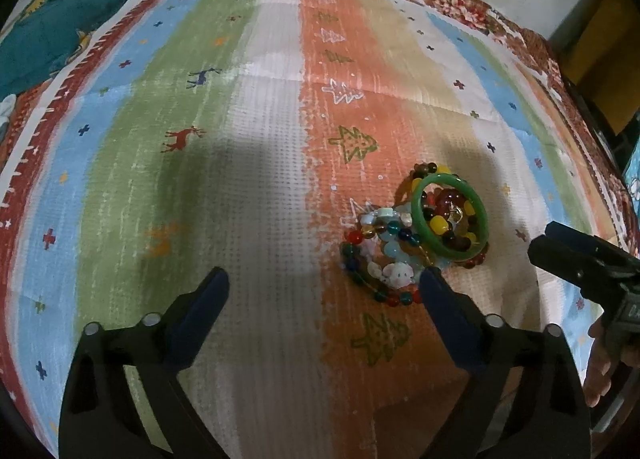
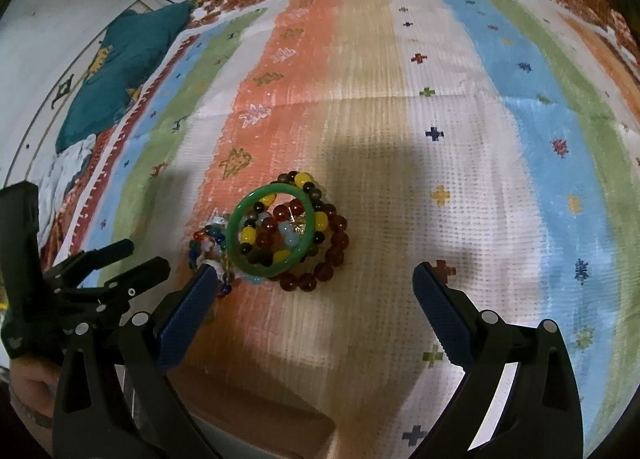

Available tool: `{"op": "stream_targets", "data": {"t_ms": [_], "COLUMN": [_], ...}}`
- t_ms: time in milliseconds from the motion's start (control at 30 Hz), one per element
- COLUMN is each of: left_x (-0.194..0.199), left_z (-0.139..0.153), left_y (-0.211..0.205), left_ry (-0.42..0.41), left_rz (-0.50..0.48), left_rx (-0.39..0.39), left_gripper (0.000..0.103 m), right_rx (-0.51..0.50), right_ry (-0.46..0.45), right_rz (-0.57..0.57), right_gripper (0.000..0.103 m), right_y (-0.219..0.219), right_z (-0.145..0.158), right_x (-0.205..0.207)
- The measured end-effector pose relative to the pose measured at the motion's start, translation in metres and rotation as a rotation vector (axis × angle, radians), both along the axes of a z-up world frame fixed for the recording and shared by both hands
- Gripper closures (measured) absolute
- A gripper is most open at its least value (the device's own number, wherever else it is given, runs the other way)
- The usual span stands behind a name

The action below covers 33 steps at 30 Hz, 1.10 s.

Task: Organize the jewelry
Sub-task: 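Move both tools toward the bracelet pile beside the tin, then grasp the multicolour bead bracelet with the left tool while the right tool grasps the green bangle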

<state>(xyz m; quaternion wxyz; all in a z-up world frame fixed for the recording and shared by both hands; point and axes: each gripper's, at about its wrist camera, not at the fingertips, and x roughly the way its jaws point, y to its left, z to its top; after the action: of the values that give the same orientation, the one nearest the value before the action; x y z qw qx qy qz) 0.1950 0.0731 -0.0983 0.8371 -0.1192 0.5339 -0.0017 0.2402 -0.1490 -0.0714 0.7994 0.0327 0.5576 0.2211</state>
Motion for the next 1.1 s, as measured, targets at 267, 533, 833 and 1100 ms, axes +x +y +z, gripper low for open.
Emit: {"op": "stream_targets", "data": {"t_ms": [267, 533, 833, 1100], "left_x": [0.011, 0.021, 0.027, 0.028], "left_z": [-0.011, -0.016, -0.02, -0.022], "left_y": [0.0, 0.003, 0.001, -0.006], "left_ry": [0.028, 0.039, 0.045, 0.053], "left_rz": [-0.018, -0.023, -0.041, -0.067], "left_rx": [-0.001, -0.018, -0.02, -0.001], "left_gripper": [0.031, 0.05, 0.059, 0.073], "right_rx": [0.01, 0.049, 0.077, 0.089], "right_ry": [0.054, 0.121, 0.158, 0.194], "right_rz": [-0.002, -0.008, 0.006, 0.015], "right_gripper": [0.019, 0.042, 0.064, 0.082], "right_y": [0.005, 0.008, 0.013, 0.016], "right_z": [-0.013, -0.026, -0.031, -0.038], "right_x": [0.011, 0.023, 0.028, 0.029]}}
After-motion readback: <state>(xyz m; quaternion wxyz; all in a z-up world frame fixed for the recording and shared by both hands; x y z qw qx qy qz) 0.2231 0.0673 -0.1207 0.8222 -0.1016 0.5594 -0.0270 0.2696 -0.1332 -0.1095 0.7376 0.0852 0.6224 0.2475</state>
